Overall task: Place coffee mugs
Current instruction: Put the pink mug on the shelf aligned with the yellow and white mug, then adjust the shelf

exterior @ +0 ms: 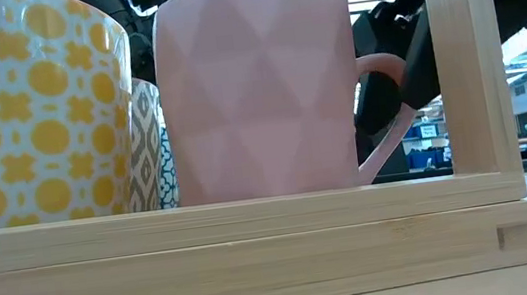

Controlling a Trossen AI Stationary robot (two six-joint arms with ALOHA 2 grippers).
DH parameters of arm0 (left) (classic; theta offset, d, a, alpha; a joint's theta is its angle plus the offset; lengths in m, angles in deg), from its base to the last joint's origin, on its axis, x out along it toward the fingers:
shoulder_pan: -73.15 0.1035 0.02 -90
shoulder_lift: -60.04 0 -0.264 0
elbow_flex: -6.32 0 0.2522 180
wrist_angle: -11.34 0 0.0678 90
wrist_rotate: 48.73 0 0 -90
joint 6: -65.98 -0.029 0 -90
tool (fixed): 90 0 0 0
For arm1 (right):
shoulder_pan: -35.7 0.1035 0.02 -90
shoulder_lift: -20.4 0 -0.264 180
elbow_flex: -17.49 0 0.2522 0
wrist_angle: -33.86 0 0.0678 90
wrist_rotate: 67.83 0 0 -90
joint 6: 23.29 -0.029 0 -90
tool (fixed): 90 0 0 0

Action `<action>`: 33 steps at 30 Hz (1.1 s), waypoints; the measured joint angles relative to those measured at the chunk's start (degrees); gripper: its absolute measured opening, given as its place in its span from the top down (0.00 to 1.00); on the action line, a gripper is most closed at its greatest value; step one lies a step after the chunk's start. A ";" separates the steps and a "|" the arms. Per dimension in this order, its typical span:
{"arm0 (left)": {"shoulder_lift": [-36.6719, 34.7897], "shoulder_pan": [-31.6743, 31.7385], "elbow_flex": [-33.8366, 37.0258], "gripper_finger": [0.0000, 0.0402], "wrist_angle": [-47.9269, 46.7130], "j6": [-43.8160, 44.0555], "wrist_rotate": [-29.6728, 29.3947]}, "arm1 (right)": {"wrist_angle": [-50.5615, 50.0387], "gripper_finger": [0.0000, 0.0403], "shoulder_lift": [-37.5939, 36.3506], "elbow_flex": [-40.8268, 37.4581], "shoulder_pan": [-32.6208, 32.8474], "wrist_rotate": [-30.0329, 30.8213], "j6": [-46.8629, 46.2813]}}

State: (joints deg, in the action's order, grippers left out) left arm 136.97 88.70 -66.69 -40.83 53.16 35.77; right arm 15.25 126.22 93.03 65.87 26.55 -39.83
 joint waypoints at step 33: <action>5.20 -0.04 -0.11 0.72 11.35 -2.87 0.02 | -1.39 0.56 -0.51 -0.04 0.07 -0.04 0.22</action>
State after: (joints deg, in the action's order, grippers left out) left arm 142.17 88.66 -66.80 -29.48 50.29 35.79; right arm 13.85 125.71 92.98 65.94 26.51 -39.61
